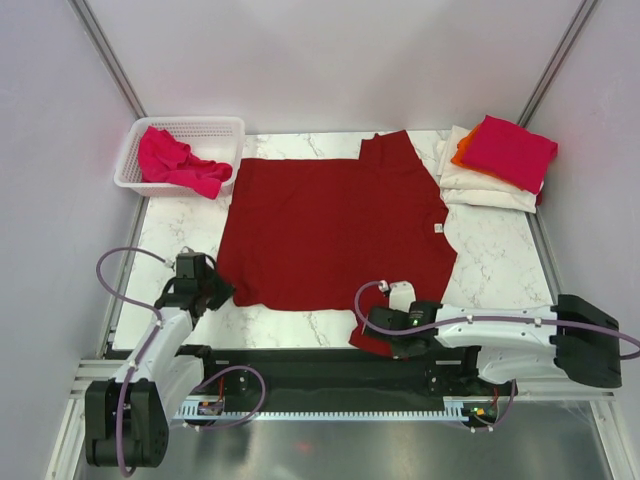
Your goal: Fold and stack the t-shirts
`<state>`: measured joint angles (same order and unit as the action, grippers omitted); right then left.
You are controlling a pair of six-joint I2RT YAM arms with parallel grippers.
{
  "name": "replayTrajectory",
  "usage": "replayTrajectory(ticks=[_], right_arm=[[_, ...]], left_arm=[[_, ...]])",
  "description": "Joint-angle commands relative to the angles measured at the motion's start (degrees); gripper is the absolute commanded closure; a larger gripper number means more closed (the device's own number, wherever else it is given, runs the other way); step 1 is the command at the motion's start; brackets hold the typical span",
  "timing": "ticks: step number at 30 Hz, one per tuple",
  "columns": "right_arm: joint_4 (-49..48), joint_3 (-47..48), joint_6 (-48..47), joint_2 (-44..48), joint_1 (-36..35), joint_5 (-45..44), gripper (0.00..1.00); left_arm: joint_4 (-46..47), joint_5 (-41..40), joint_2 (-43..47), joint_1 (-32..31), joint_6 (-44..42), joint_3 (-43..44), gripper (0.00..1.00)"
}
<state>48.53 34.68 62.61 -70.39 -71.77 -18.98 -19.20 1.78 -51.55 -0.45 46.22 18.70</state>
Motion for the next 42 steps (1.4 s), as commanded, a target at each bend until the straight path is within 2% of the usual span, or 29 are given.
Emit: replayTrajectory(ticks=[1,6,10,14,16,17,21,25,27,32,42], right_arm=[[8.23,3.90,0.23,5.77,0.05,-4.14,1.00],[16.23,8.28,3.56,16.05,0.14,-4.74,1.00],[19.40,16.90,3.14,16.51,0.14,-8.69,1.00],[17.31,22.36,-0.81,15.64,1.89,-11.78,1.00],[15.29,24.21,-4.93,13.71,6.01,-10.47,1.00],[12.84,24.56,-9.22,12.74,7.94,-9.42,1.00],[6.59,26.75,-21.19,8.00,23.11,-3.79,1.00],[2.98,30.62,-29.46,4.92,34.04,1.57,1.00],[2.44,33.42,-32.10,1.94,37.30,3.24,1.00],[0.95,37.04,-35.01,-3.42,40.30,4.31,1.00],[0.60,43.36,-40.19,-8.62,50.48,2.81,1.00]], left_arm=[[0.49,3.14,4.95,-0.08,-0.25,-0.33,0.98],[-3.12,5.68,9.19,-0.08,0.80,3.18,0.98],[-6.72,9.38,8.22,-0.08,0.54,8.10,0.98],[-9.97,9.99,5.95,0.01,-4.09,13.80,0.98],[-10.33,10.00,3.40,0.01,-5.26,16.18,0.98],[-11.98,10.17,0.25,0.01,-8.74,18.63,0.98],[-15.60,10.78,-4.78,0.01,-13.43,23.13,0.98],[-17.18,11.31,-7.68,0.01,-16.24,26.64,0.98],[-17.45,11.31,-9.18,0.01,-17.38,28.76,0.98],[-17.98,9.83,-14.10,0.10,-18.97,33.32,0.98],[-17.98,6.83,-23.32,0.36,-21.25,40.27,0.98]])
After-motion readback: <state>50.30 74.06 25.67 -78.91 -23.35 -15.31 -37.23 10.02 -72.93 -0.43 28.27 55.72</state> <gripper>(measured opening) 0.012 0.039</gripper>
